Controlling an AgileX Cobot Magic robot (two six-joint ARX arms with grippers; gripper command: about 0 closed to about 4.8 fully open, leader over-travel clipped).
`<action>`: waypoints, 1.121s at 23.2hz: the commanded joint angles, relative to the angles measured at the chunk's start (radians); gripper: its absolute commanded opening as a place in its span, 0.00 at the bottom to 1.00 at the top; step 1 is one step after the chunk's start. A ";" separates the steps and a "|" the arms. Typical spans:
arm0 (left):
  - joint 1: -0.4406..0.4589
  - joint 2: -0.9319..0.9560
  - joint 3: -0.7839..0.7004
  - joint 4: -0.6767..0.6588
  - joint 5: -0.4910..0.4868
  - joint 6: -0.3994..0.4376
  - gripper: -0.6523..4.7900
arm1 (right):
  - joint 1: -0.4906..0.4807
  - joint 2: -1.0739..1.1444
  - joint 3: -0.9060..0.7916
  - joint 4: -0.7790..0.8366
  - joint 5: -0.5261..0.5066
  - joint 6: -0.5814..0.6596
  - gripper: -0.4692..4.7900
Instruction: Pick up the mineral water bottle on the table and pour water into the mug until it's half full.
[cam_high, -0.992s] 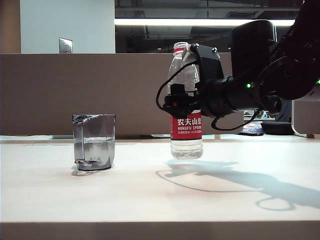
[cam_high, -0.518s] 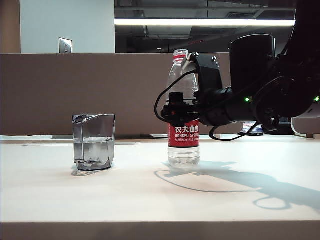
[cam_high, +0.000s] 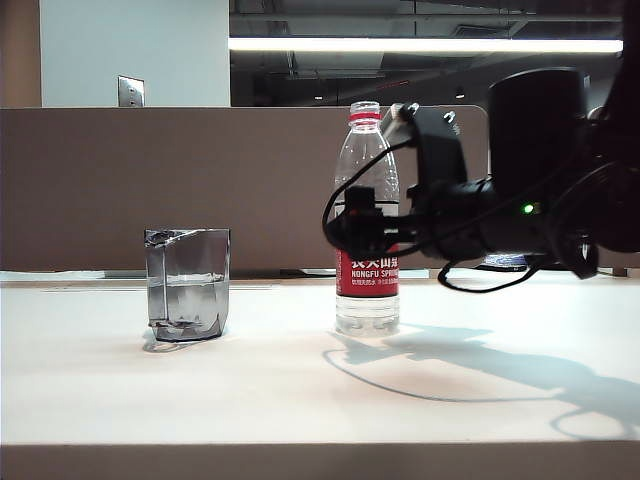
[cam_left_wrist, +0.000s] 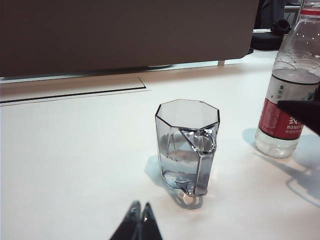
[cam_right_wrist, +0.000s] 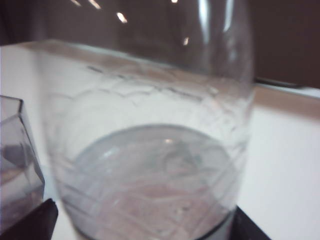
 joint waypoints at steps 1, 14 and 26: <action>0.000 0.000 0.003 0.007 0.004 0.000 0.11 | 0.002 -0.068 -0.054 0.068 0.006 0.004 1.00; 0.007 0.000 0.003 0.007 0.004 0.000 0.11 | 0.005 -0.686 -0.541 0.023 0.018 0.161 0.42; 0.124 0.000 0.003 0.007 0.004 0.000 0.11 | 0.010 -1.124 -0.621 -0.294 -0.033 0.306 0.07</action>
